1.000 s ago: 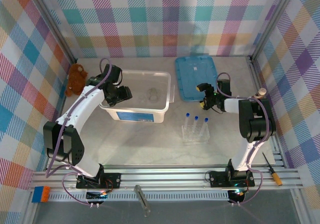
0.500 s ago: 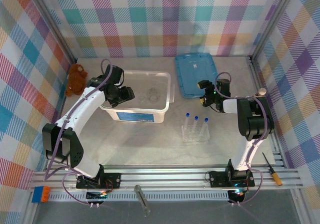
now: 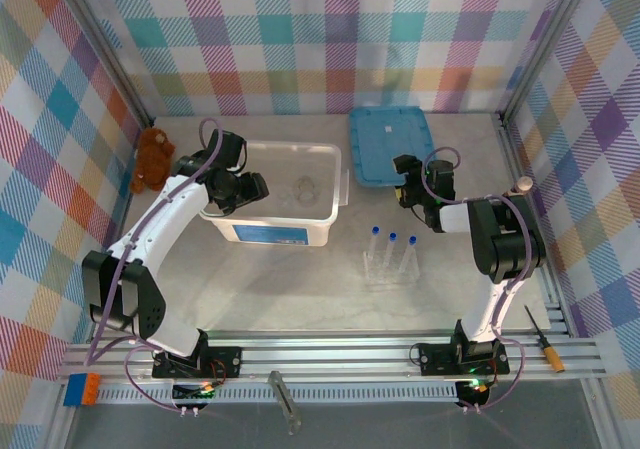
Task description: Organize the chemistry lab equipment
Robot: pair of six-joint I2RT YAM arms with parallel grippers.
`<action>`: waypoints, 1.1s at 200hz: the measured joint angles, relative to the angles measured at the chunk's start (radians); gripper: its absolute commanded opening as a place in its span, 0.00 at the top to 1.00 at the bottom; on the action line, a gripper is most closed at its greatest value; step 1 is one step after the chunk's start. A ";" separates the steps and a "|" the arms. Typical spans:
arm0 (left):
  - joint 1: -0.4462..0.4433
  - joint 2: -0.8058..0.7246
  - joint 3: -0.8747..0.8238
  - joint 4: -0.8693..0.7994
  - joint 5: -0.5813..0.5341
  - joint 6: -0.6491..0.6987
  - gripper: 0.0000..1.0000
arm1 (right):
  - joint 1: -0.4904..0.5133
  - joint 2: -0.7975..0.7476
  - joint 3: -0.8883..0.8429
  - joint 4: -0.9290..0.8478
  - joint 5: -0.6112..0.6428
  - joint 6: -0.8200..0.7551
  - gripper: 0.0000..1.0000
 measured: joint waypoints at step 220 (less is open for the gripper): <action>0.022 -0.061 0.000 -0.006 -0.024 0.006 0.38 | 0.011 -0.070 0.117 -0.270 0.137 -0.095 0.99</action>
